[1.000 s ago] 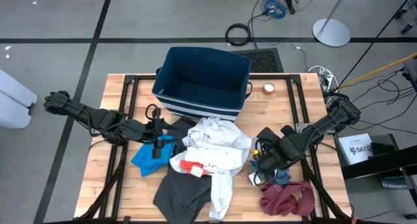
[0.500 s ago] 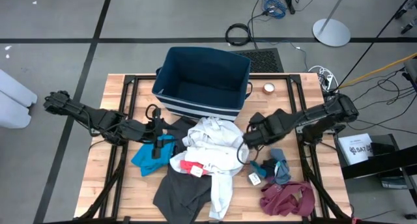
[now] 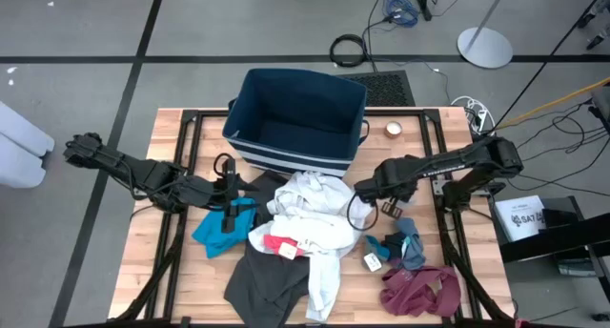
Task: Sort clothes
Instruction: Move the gray and purple sock to the right of the table, then move the orange sock to the right of the table
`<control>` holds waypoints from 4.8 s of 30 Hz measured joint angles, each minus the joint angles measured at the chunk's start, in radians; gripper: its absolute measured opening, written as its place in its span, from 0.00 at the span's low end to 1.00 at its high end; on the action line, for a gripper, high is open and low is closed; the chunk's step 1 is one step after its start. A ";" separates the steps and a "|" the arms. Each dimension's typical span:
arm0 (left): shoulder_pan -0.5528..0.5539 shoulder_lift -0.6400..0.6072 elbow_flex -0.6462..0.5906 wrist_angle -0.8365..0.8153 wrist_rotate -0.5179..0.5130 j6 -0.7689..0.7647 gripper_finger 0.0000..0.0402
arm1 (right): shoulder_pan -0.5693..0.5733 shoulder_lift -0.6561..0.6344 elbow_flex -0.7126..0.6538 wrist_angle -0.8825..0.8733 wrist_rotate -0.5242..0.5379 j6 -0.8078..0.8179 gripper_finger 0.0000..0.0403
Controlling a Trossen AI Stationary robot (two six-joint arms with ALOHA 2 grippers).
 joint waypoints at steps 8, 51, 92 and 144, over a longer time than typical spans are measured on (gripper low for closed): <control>0.000 0.000 0.000 0.000 0.000 0.000 0.49 | -0.019 0.000 -0.139 -0.001 -0.024 0.003 0.04; -0.019 0.231 -0.105 0.169 0.441 0.130 0.49 | 0.342 0.000 0.335 0.569 0.248 0.014 0.36; -0.056 0.447 0.097 0.015 0.297 0.414 0.03 | 0.373 0.000 0.333 0.848 0.395 -0.227 0.36; -0.247 0.242 0.148 0.139 -0.037 0.362 0.03 | 0.357 0.192 0.333 1.393 0.296 -0.633 0.25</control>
